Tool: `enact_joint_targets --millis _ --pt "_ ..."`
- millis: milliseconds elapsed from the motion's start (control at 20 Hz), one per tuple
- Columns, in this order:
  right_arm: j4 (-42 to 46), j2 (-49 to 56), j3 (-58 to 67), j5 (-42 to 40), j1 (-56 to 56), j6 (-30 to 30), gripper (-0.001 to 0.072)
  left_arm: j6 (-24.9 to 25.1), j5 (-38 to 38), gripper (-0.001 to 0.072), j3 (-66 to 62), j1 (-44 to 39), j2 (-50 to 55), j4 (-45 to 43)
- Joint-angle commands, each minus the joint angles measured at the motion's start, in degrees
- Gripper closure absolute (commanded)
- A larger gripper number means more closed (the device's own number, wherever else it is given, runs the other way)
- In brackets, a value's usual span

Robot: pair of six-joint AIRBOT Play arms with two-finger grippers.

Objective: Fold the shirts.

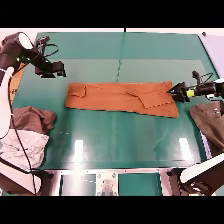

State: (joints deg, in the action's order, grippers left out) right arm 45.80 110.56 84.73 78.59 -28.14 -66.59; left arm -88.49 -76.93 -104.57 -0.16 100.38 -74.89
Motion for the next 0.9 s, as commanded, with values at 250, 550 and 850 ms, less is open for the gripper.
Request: enact_joint_targets --millis 250,550,850 --pt "-3.2 -0.1 7.4 4.1 5.4 0.6 0.0699 5.6 1.4 0.0686 -0.1 -0.4 0.0 15.9" --pt "-3.3 -13.1 12.2 12.2 5.9 -4.8 0.0698 5.6 16.9 0.0686 1.1 -18.3 4.3 17.7" --pt "-3.9 -20.8 19.9 18.3 9.3 -11.3 0.0698 6.3 37.8 0.0686 1.0 -39.7 16.9 26.3"
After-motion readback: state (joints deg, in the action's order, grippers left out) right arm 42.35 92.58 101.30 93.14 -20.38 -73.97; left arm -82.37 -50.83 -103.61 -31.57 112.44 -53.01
